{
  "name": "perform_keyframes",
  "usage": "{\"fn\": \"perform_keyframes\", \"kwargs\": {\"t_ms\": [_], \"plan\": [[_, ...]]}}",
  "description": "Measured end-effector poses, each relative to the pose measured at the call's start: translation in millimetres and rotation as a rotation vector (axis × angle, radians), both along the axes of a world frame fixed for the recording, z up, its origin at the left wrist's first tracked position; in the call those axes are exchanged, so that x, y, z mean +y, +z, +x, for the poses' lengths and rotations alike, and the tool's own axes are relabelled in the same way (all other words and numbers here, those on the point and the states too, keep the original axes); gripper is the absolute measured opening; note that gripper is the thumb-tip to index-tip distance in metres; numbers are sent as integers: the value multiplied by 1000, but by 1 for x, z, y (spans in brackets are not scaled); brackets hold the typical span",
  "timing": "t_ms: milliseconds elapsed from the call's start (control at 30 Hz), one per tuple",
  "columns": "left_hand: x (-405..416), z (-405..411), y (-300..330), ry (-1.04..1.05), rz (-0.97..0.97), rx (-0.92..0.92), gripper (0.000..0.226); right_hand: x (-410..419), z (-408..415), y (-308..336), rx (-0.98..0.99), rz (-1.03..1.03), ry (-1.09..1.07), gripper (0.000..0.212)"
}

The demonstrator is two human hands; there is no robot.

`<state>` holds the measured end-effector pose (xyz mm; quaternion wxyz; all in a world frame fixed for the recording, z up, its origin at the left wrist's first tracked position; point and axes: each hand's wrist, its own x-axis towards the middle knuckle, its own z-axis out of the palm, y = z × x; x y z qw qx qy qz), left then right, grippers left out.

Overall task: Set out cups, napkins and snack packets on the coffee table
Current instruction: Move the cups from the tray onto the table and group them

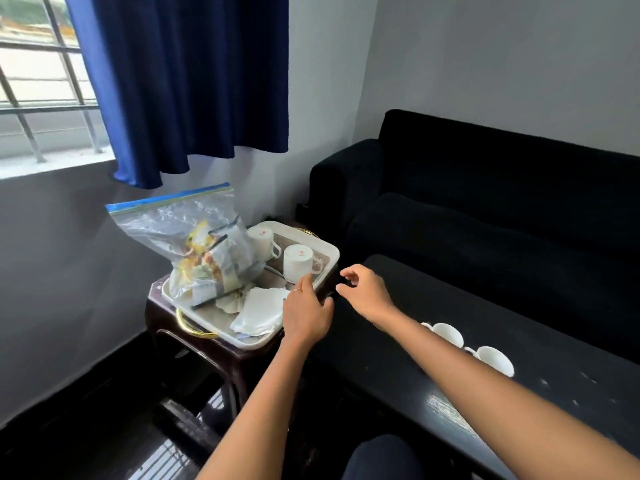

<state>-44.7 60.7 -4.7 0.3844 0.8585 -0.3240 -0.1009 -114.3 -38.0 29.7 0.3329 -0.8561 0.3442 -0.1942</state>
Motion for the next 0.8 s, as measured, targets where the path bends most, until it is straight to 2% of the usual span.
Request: {"fn": "perform_keyframes", "kwargs": {"t_ms": [233, 500, 633, 800], "plan": [[-2, 13, -16, 48, 170, -54, 73, -15, 54, -10, 112, -83, 87, 39], [-5, 12, -22, 44, 215, -62, 75, -30, 101, -43, 329, -40, 45, 57], [-3, 15, -26, 54, 238, -47, 76, -25, 106, -58, 244, -122, -36, 53], [-3, 12, -29, 42, 261, -60, 77, -28, 97, -66, 100, -138, -98, 33]]}}
